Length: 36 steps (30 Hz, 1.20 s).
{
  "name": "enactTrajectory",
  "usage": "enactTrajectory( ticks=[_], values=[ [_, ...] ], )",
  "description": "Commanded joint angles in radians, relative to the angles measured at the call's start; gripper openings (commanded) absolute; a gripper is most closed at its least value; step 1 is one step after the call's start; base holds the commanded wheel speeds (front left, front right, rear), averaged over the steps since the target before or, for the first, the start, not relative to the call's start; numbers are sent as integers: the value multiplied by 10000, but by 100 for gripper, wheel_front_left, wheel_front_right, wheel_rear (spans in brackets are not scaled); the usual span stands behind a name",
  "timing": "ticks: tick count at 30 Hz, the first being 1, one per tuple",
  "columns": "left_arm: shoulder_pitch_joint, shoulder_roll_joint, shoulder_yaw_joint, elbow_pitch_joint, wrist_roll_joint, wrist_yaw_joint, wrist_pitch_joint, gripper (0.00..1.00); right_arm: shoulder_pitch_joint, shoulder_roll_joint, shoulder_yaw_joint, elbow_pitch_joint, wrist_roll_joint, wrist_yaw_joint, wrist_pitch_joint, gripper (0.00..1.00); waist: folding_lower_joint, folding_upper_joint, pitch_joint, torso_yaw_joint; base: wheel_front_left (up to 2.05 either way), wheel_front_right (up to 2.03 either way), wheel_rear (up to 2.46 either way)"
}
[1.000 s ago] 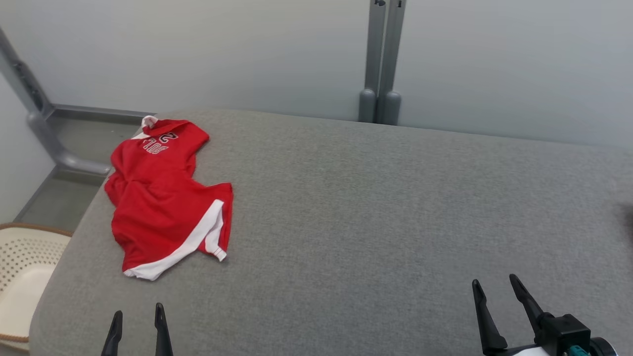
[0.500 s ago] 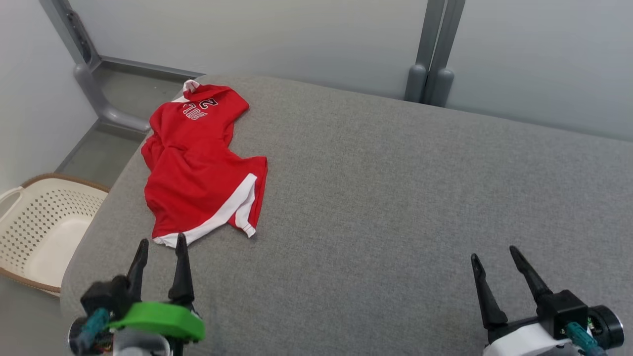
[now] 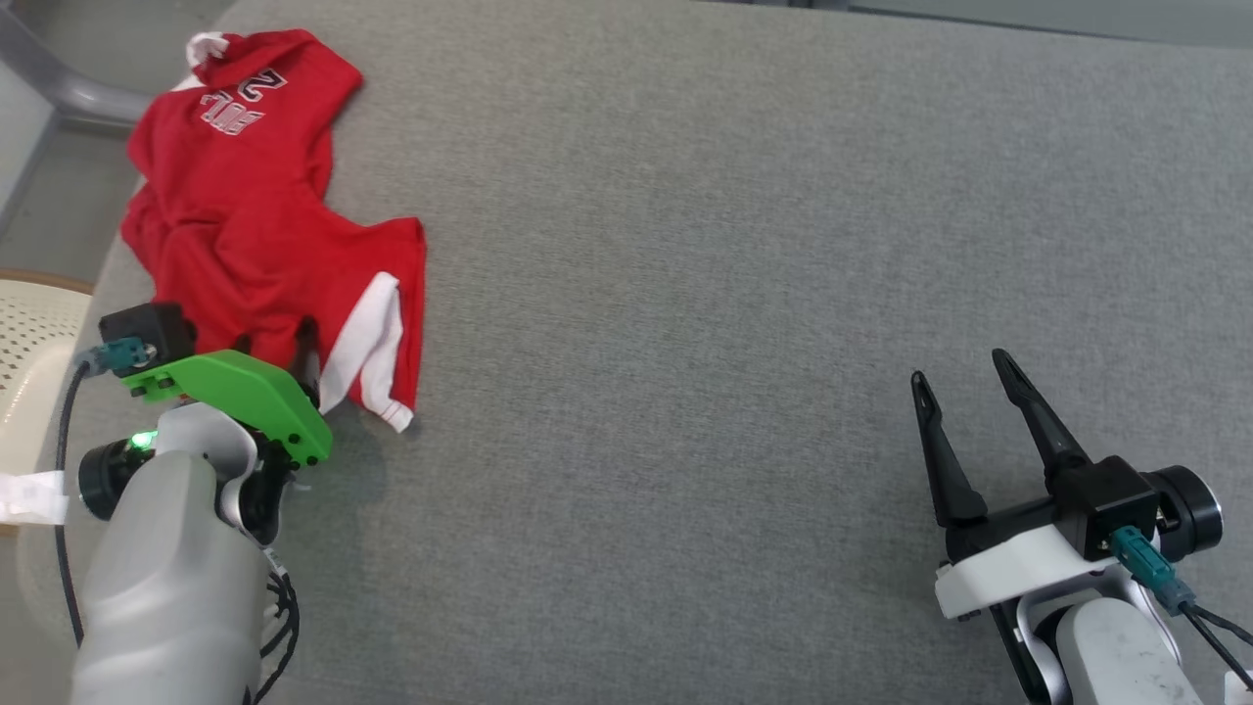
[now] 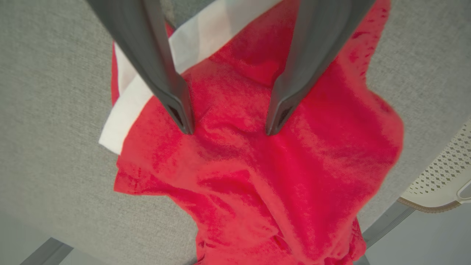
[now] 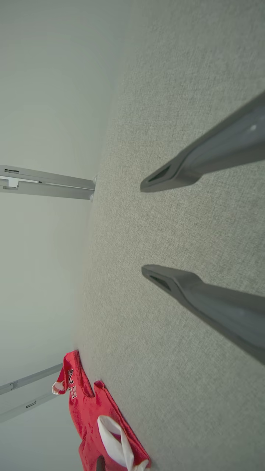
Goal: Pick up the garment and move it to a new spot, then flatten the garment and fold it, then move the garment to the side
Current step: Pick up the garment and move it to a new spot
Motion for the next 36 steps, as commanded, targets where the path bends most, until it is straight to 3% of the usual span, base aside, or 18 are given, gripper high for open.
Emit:
enactTrajectory(
  ticks=[1, 2, 3, 8, 12, 16, 22, 29, 32, 36],
  values=[
    [-366, 192, 98, 383, -188, -43, 186, 100, -186, 23, -1, 56, 71, -3, -27, 100, -1, 0, 1317, -1315, 0, 0, 0],
    [-488, 284, 125, 562, -249, -48, 212, 70, -214, 62, 4, 90, 92, -3, -27, 100, -1, 0, 1288, -1368, 0, 0, 0],
    [-608, 363, 152, 728, -356, -58, 213, 0, -237, 111, 23, 140, 109, -3, -27, 100, -1, 0, 1214, -1429, 0, 0, 0],
    [-449, 585, -258, 572, -575, -90, 83, 0, 65, 299, 49, 342, 222, -3, -27, 100, -1, 0, 580, -1531, 0, 0, 0],
    [21, 814, -744, -740, -1243, -71, 58, 0, 406, 449, 64, 465, 345, -3, -27, 100, -1, 0, -160, -1581, 0, 0, 0],
    [805, 1296, -1476, -3020, -1847, -67, 570, 0, 810, 535, 90, 533, 480, -3, -27, 100, -1, 0, -964, -1707, 0, 0, 0],
    [2488, 1752, -1931, -8000, -3049, -11, 2473, 0, 1266, 584, 7, 492, 715, -3, -27, 100, -1, 0, -1682, -2050, 0, 0, 0],
    [4111, 1876, -2359, -13304, -3943, 938, 4470, 0, 1482, 582, -36, 517, 978, -3, -27, 100, -1, 0, -1939, -2863, 0, 0, 0],
    [4380, 1732, -2791, -14553, -4109, 1213, 4994, 0, 1463, 582, -24, 525, 1055, -3, -27, 100, -1, 0, -1829, -3288, 0, 0, 0],
    [4308, 1449, -3431, -14914, -4213, 1335, 5385, 0, 1351, 584, 1, 567, 1211, -3, -27, 100, -1, 0, -1658, -3860, 0, 0, 0]
  ],
)
